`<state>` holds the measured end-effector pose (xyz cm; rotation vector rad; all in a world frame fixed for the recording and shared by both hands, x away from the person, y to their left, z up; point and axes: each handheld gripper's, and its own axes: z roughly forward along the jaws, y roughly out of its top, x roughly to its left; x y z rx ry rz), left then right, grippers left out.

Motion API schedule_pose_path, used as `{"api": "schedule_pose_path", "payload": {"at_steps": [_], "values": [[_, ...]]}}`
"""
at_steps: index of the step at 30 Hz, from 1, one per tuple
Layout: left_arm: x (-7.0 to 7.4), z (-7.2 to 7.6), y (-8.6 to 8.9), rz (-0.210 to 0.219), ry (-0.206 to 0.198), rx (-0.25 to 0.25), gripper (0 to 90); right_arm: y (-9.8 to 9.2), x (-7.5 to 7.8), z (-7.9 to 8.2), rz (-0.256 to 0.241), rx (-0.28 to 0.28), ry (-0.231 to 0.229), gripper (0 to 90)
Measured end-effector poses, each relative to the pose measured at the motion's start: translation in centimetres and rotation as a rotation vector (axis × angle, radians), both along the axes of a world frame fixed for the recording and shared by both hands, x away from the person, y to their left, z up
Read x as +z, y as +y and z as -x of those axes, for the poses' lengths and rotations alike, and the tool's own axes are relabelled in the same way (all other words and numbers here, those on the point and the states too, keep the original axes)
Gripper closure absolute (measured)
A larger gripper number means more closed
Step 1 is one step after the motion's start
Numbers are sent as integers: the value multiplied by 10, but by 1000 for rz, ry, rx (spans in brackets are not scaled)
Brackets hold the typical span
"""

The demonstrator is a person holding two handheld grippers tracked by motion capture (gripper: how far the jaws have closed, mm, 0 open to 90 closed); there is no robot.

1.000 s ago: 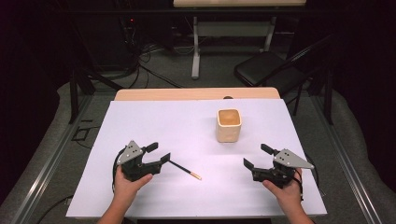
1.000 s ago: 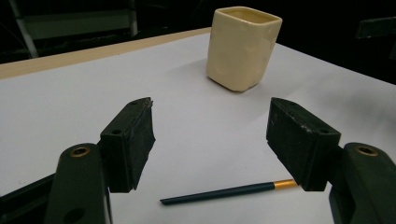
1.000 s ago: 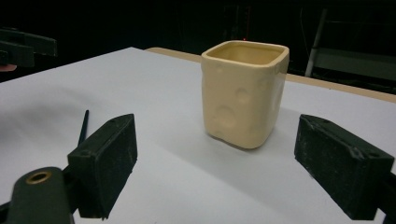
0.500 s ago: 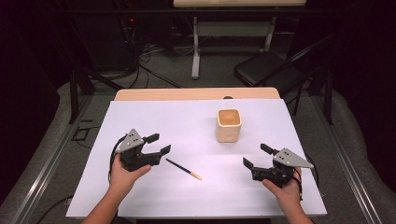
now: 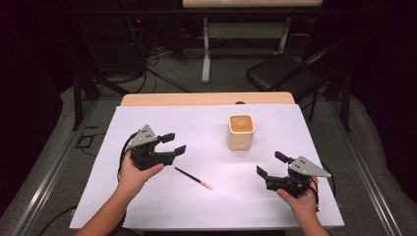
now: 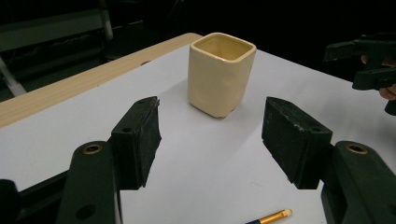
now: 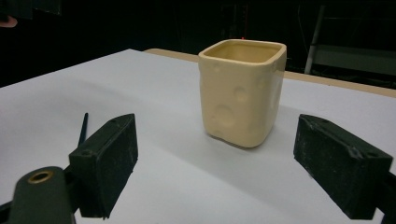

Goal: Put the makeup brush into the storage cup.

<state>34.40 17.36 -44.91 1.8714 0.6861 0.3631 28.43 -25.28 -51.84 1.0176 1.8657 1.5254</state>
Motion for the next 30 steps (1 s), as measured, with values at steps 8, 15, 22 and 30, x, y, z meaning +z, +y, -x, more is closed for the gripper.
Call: {"api": "schedule_pose_path", "payload": {"at_steps": [8, 15, 22, 30], "values": [[15, -5, -1, -106, -35, -21, 375, 0, 0, 0, 2, 0, 0, 133], [20, -9, -5, -248, -43, -50, 384, 0, 0, -1, 3, -2, 1, 133], [24, -11, -13, -374, -46, -109, 368, 0, -1, -1, 4, -1, 4, 133], [24, -13, -25, -541, -73, -208, 310, -1, -1, -1, 5, -1, 2, 134]]}}
